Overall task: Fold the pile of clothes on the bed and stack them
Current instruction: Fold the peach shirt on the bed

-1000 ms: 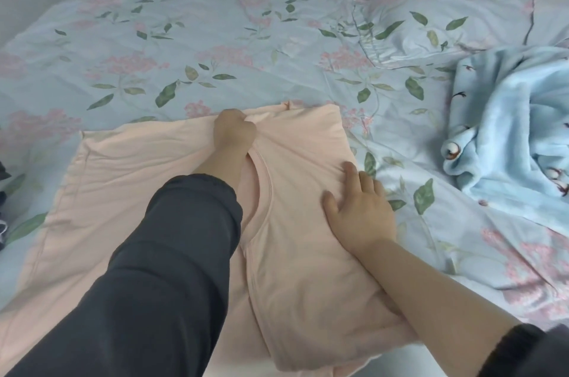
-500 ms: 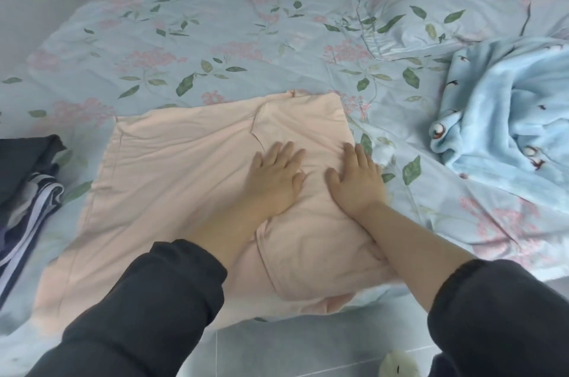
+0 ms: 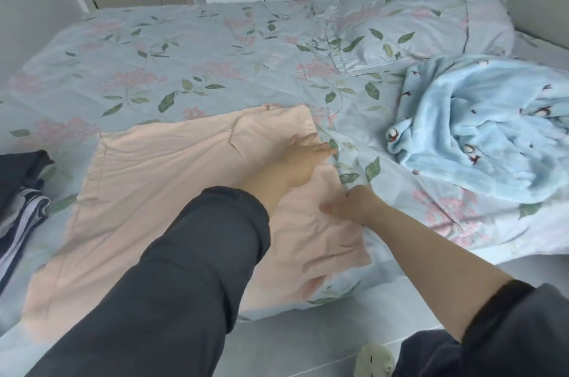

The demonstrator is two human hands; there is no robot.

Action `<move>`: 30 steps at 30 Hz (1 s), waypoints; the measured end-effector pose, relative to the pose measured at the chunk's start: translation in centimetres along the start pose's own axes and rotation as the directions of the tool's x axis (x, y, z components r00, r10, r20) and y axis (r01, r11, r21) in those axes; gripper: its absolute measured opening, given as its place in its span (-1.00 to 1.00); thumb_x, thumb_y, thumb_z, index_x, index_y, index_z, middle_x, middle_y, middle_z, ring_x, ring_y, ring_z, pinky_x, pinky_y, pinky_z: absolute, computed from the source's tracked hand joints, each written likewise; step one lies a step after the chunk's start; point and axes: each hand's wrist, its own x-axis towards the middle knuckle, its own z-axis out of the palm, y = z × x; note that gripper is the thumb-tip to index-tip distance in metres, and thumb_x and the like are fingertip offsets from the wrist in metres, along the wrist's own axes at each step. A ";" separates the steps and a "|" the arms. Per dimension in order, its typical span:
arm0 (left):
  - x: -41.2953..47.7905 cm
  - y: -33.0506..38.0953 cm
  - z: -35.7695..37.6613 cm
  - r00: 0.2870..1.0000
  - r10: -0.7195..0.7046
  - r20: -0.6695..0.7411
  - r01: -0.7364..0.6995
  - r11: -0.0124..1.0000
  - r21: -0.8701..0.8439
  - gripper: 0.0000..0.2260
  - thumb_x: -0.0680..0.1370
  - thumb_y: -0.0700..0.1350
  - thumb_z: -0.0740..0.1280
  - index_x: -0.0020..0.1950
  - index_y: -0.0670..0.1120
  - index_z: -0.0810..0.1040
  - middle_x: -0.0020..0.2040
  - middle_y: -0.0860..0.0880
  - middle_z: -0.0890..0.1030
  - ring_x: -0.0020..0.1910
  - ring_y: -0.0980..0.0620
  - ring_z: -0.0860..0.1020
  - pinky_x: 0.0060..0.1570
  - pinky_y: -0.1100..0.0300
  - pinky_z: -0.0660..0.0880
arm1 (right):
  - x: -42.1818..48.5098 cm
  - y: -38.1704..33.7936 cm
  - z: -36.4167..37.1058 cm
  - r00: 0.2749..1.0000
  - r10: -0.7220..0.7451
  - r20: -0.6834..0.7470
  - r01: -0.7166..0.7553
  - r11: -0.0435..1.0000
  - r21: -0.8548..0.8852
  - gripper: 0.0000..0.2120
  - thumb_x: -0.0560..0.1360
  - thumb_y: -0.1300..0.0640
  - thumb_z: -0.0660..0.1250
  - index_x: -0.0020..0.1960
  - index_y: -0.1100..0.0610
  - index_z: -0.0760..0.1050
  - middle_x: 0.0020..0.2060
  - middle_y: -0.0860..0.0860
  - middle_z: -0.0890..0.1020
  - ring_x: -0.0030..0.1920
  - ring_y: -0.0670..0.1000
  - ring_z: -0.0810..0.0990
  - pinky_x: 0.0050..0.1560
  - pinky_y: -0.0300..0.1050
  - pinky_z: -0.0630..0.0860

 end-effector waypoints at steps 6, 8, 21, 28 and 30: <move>3.6 0.8 -2.0 0.973 0.184 0.137 -0.226 0.869 0.439 -0.61 0.54 -0.28 0.20 0.33 0.03 0.39 0.32 -0.03 0.41 0.34 -0.09 0.29 0.35 0.04 0.14 | -0.1 0.0 -0.1 0.999 0.014 0.052 -0.017 0.998 0.054 -0.62 0.40 -0.03 0.45 0.08 0.18 0.46 -0.21 -0.02 0.52 -0.20 -0.02 0.52 -0.32 -0.23 0.38; 4.0 0.3 -3.7 0.972 0.119 0.201 -0.212 0.814 0.541 -0.75 0.56 -0.20 0.20 0.22 -0.02 0.48 0.21 -0.06 0.47 0.23 -0.10 0.37 0.28 0.06 0.24 | -0.4 -0.1 -0.4 0.996 -0.004 0.088 -0.020 0.962 0.272 -0.68 0.42 0.09 0.43 0.10 0.22 0.50 -0.18 0.01 0.56 -0.18 -0.01 0.54 -0.29 -0.21 0.43; -9.0 -6.1 -18.3 0.916 -0.312 -0.252 0.396 0.603 0.692 -0.81 0.47 -0.33 0.28 -0.10 -0.06 0.58 -0.17 0.01 0.48 0.13 -0.08 0.37 0.07 0.09 0.24 | -6.3 -10.3 -10.7 0.874 -0.365 -0.320 0.280 0.918 -0.282 -0.77 0.41 0.21 0.31 -0.36 0.16 0.32 -0.39 0.04 0.43 -0.25 0.12 0.48 -0.42 -0.20 0.28; -17.5 -5.6 -27.6 0.651 -0.449 -0.613 0.754 0.479 0.450 -0.81 0.51 -0.20 0.25 0.03 -0.04 0.60 0.00 -0.02 0.52 0.14 -0.09 0.34 0.19 0.01 0.26 | -12.8 -15.8 -17.4 0.547 -0.556 -0.626 0.340 0.831 -0.441 -0.83 0.50 0.06 0.34 -0.11 0.16 0.44 -0.08 0.17 0.60 -0.04 0.20 0.56 -0.20 -0.09 0.31; -19.7 -5.2 -29.8 0.582 -0.459 -0.672 0.801 0.466 0.376 -0.81 0.53 -0.17 0.22 0.02 -0.03 0.61 -0.01 -0.01 0.53 0.15 -0.09 0.33 0.21 0.00 0.25 | -15.1 -16.8 -19.2 0.524 -0.599 -0.606 0.311 0.797 -0.518 -0.81 0.48 0.07 0.36 -0.16 0.13 0.40 -0.07 0.18 0.61 -0.08 0.18 0.55 -0.20 -0.10 0.31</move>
